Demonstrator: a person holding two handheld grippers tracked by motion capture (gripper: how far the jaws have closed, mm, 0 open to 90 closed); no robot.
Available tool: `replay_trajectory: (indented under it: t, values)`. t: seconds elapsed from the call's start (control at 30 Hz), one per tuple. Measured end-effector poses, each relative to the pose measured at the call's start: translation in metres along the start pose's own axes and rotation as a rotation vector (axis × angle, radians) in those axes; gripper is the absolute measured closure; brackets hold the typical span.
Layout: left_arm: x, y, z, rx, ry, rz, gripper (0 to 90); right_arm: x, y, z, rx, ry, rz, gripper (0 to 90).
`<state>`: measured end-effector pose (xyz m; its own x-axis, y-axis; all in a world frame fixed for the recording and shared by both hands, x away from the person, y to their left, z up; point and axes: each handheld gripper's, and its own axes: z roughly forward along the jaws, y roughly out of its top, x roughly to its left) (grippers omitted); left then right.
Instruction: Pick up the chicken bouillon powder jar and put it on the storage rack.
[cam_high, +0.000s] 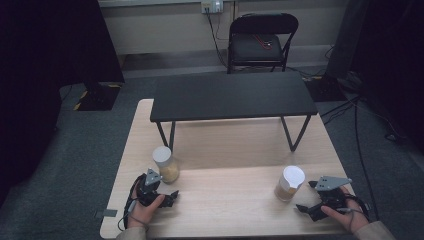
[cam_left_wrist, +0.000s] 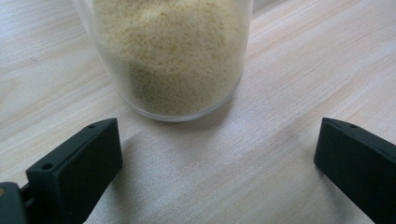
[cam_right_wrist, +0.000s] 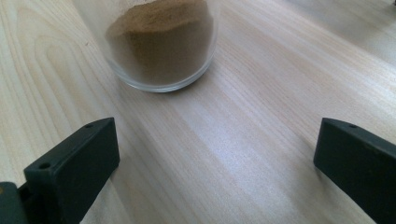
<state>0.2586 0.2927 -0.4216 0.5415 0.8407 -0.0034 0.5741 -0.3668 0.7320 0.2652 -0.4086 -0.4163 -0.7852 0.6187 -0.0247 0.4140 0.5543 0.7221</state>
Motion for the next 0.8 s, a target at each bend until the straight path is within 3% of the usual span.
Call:
replay_trajectory:
  t: [0.8]
  values:
    - [-0.0017, 0.0003, 0.0004, -0.001, 0.007, -0.007, 0.0, -0.0001, 0.0001, 0.0, 0.001, 0.0, 0.0, 0.0]
